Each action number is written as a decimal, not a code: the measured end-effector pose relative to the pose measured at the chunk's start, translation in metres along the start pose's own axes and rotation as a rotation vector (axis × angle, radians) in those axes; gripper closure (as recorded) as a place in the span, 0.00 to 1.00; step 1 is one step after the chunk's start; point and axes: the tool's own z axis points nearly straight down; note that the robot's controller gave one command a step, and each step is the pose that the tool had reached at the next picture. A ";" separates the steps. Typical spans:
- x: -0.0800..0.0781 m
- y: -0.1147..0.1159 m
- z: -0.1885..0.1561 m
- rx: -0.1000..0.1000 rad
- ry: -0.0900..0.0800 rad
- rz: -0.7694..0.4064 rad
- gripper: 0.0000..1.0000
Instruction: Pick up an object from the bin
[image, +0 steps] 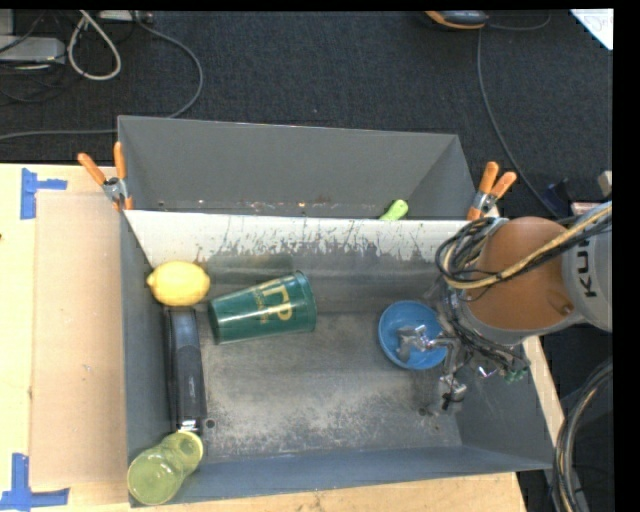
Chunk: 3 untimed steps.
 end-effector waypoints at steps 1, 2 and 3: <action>-0.014 -0.023 -0.011 -0.003 0.005 0.265 0.00; -0.006 -0.029 -0.002 -0.005 0.007 0.307 0.00; -0.012 -0.022 0.001 -0.005 0.007 0.192 0.00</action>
Offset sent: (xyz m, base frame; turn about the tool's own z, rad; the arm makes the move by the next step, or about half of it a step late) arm 0.0144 -0.0301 -0.0005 0.3286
